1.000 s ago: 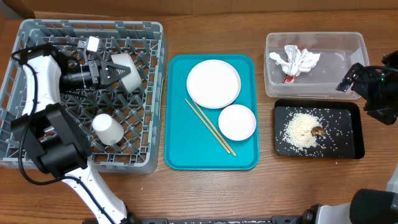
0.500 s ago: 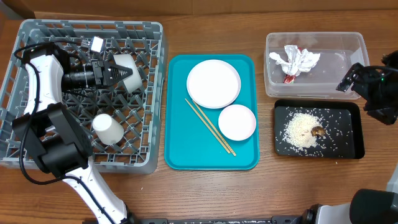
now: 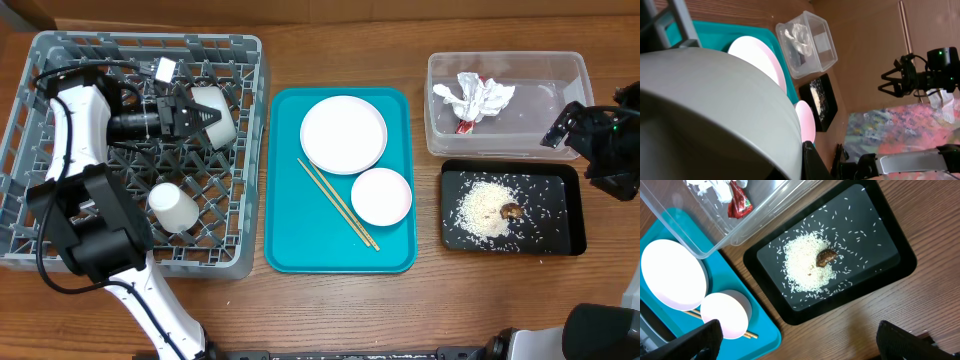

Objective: Sort waste into correct bins and load items into the dishwasher
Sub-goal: 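Set the bowl upside down in the rack and open the left gripper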

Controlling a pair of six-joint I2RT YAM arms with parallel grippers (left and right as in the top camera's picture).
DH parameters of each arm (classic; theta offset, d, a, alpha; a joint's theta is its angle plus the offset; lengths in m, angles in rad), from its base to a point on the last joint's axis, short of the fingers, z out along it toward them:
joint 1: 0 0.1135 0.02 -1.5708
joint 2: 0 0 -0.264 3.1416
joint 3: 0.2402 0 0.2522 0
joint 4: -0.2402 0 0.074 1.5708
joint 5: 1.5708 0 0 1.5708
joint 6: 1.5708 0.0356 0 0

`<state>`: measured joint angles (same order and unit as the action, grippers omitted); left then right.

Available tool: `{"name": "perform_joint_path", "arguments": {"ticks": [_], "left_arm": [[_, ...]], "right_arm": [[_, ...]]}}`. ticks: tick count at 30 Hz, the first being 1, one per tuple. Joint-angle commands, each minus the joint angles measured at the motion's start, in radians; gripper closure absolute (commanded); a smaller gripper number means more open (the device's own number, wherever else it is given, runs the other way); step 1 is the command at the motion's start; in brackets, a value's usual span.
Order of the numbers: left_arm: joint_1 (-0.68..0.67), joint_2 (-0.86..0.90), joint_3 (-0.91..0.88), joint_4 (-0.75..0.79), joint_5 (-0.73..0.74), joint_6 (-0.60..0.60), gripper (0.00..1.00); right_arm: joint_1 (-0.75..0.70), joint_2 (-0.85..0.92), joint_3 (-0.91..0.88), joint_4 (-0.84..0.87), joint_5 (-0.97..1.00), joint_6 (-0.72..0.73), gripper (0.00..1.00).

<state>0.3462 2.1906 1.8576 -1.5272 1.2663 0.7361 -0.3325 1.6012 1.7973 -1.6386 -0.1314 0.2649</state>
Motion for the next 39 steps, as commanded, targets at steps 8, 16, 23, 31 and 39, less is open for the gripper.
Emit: {"name": "perform_joint_path", "arguments": {"ticks": [8,16,23,31,39], "left_arm": [[-0.005,0.013,-0.005,0.049,-0.125,-0.003,0.96],[0.002,0.014,-0.027,0.107,-0.339,-0.069,0.96],[0.004,0.014,-0.038,0.103,-0.488,-0.122,0.96],[0.05,0.013,-0.037,0.076,-0.627,-0.266,0.7],[0.1,-0.046,-0.031,0.052,-0.581,-0.272,0.36]], "right_arm": [[0.001,-0.018,0.022,-0.011,-0.001,-0.008,0.0],[0.001,-0.018,0.022,-0.021,-0.002,-0.008,0.0],[0.001,-0.018,0.022,-0.021,-0.001,-0.008,0.0],[0.001,-0.018,0.022,-0.021,-0.001,-0.011,0.0],[0.001,-0.018,0.022,-0.021,-0.001,-0.012,0.0]]}}
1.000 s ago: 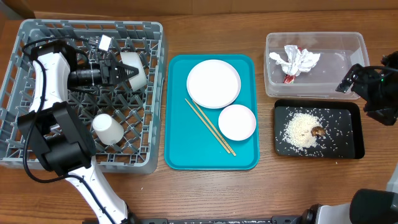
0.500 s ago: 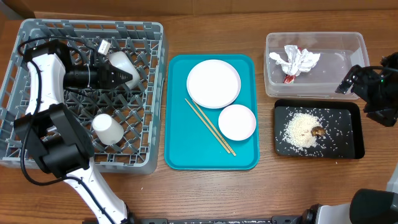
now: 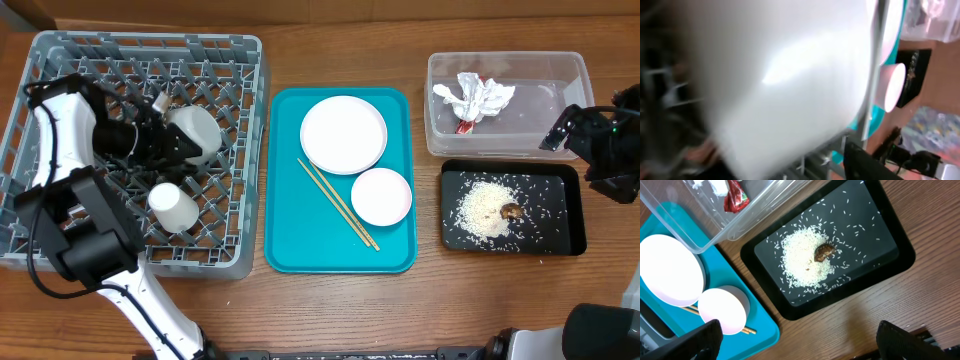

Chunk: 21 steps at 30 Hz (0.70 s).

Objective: Sort waste into correct bins and load items into the dishwasher
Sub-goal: 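Set the bowl upside down in the rack and open the left gripper, then move the left gripper to the small white bowl on the tray and grasp it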

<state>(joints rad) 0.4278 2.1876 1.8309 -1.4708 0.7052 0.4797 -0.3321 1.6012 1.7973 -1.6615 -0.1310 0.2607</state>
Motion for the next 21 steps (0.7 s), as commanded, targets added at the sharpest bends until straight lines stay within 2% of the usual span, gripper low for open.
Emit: {"name": "perform_joint_path", "arguments": {"ticks": [1,8,10,12,16,21], "left_arm": [[0.018,-0.057,-0.004,-0.005,-0.02,-0.015,0.34],[-0.01,-0.247,-0.004,0.012,-0.022,-0.012,0.2],[-0.022,-0.306,-0.004,0.017,-0.039,-0.013,0.0],[-0.037,-0.369,-0.004,0.023,-0.094,-0.055,0.0],[-0.062,-0.462,-0.004,0.01,-0.291,-0.272,0.0],[-0.103,-0.534,-0.005,-0.056,-0.313,-0.301,0.0]], "right_arm": [[0.001,-0.018,0.022,0.002,-0.002,-0.008,0.0],[0.001,-0.018,0.022,0.002,-0.002,-0.008,0.0],[0.001,-0.018,0.022,0.002,-0.002,-0.008,0.0],[0.001,-0.018,0.022,0.002,-0.002,-0.008,0.0],[0.001,-0.018,0.022,-0.001,-0.002,-0.007,0.0],[0.001,-0.018,0.022,-0.003,-0.002,-0.007,0.0]]}}
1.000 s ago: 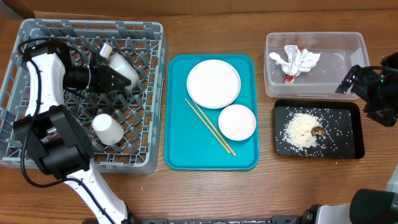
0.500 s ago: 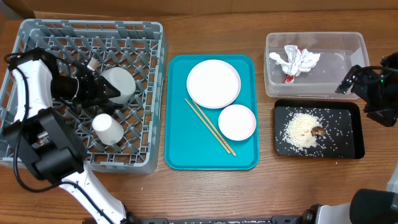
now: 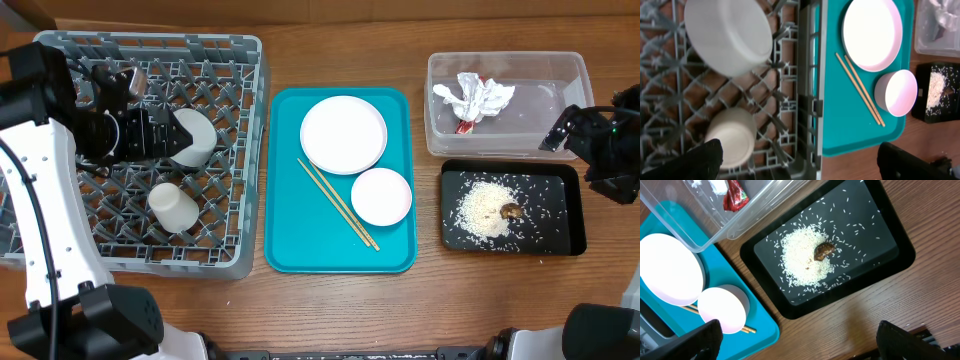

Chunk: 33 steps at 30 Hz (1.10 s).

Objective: Sort waste into correct bins and load items into the dishwasher
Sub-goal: 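Move the left gripper to the small white bowl on the tray and grasp it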

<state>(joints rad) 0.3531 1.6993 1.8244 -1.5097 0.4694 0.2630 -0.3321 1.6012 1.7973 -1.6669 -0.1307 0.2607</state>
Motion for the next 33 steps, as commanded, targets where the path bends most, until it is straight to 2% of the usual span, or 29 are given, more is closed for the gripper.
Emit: {"name": "perform_joint_path", "arguments": {"ticks": [1,6,9,12,17,19,23,26,28,33], "left_arm": [[-0.04,-0.062,0.001,-0.021,-0.096,-0.096,0.0],[-0.171,-0.202,-0.023,-0.021,-0.283,-0.213,0.0],[-0.301,-0.31,-0.079,0.008,-0.402,-0.274,0.0],[-0.451,-0.42,-0.204,0.108,-0.463,-0.313,0.0],[-0.669,-0.489,-0.4,0.348,-0.444,-0.346,0.0],[-0.756,-0.472,-0.457,0.473,-0.443,-0.346,0.0],[-0.867,-0.405,-0.49,0.626,-0.442,-0.354,0.0],[-0.929,-0.316,-0.49,0.794,-0.37,-0.353,0.0],[-0.991,-0.187,-0.489,0.971,-0.357,-0.353,0.01],[-1.053,-0.034,-0.462,1.048,-0.362,-0.352,0.03]], "right_arm": [[0.001,-0.018,0.022,0.002,-0.002,-0.007,0.0],[0.001,-0.018,0.022,-0.002,-0.002,-0.007,0.0],[0.001,-0.018,0.022,-0.008,0.003,-0.007,0.0],[0.001,-0.018,0.022,-0.022,0.045,0.002,0.0],[0.001,-0.018,0.022,-0.026,0.057,0.005,0.0],[0.001,-0.018,0.022,-0.026,0.058,0.004,0.0],[0.001,-0.018,0.022,-0.026,0.058,0.004,0.0],[0.001,-0.018,0.022,-0.026,0.057,0.004,0.0],[0.001,-0.018,0.022,-0.024,0.057,0.004,0.0],[0.001,-0.018,0.022,-0.026,0.057,0.004,0.0]]}}
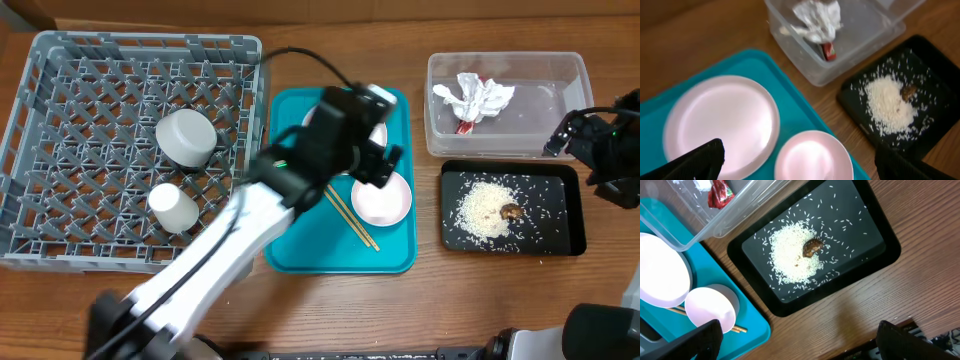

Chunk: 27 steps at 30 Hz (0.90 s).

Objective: Sort waste into correct bins and load items into the dishwasher
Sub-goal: 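Move the left gripper to the small white bowl on the tray and grasp it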

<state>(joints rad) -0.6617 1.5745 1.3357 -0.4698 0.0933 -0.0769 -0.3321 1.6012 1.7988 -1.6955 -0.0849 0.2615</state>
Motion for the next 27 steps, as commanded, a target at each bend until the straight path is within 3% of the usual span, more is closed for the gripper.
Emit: {"name": "perform_joint_path", "arguments": {"ticks": [1,7,18,23,27], "left_arm": [[-0.049,0.118,0.037,0.007,0.014,-0.009,0.03],[-0.113,0.24,0.06,0.016,-0.023,0.048,0.04],[-0.204,0.401,0.059,-0.111,-0.024,0.055,0.24],[-0.209,0.44,0.059,-0.138,-0.023,0.055,0.51],[-0.208,0.439,0.063,-0.139,-0.034,0.055,0.89]], "right_arm": [[0.001,-0.018,0.02,0.003,0.009,0.003,0.0],[0.001,-0.018,0.02,0.007,0.008,0.003,0.0],[0.001,-0.018,0.02,0.007,0.008,0.003,0.0],[0.001,-0.018,0.02,0.007,0.008,0.003,0.0],[0.001,-0.018,0.02,0.006,0.008,0.003,0.0]]}}
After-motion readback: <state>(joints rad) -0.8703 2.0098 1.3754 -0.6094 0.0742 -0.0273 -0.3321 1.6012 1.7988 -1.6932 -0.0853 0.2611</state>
